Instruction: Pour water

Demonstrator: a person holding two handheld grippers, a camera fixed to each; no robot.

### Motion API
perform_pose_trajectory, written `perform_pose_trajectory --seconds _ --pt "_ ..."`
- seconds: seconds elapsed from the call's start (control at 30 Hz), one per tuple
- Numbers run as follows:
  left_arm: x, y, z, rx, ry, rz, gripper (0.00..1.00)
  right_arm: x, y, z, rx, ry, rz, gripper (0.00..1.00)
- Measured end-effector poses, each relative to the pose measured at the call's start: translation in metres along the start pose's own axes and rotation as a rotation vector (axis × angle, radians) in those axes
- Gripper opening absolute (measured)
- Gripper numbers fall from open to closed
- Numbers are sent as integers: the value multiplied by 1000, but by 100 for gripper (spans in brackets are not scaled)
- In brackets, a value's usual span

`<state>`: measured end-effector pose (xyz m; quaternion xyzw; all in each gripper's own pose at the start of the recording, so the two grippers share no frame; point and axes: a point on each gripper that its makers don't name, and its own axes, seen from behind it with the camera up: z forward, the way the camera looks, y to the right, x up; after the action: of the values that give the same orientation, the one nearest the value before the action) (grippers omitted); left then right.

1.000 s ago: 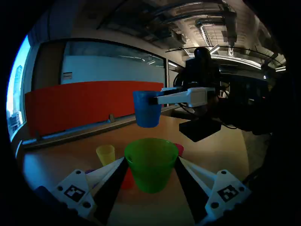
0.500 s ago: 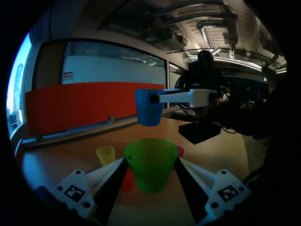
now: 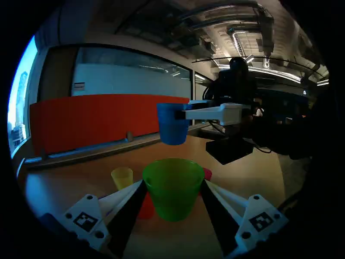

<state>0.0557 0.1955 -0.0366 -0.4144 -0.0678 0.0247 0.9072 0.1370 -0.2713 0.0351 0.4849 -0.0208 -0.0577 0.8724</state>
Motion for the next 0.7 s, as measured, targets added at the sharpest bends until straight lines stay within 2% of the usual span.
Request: perform_pose_trajectory --seconds 0.7 --pt "-2 4 2 -15 -2 -2 85 -3 -1 -7 19 -48 -81 91"
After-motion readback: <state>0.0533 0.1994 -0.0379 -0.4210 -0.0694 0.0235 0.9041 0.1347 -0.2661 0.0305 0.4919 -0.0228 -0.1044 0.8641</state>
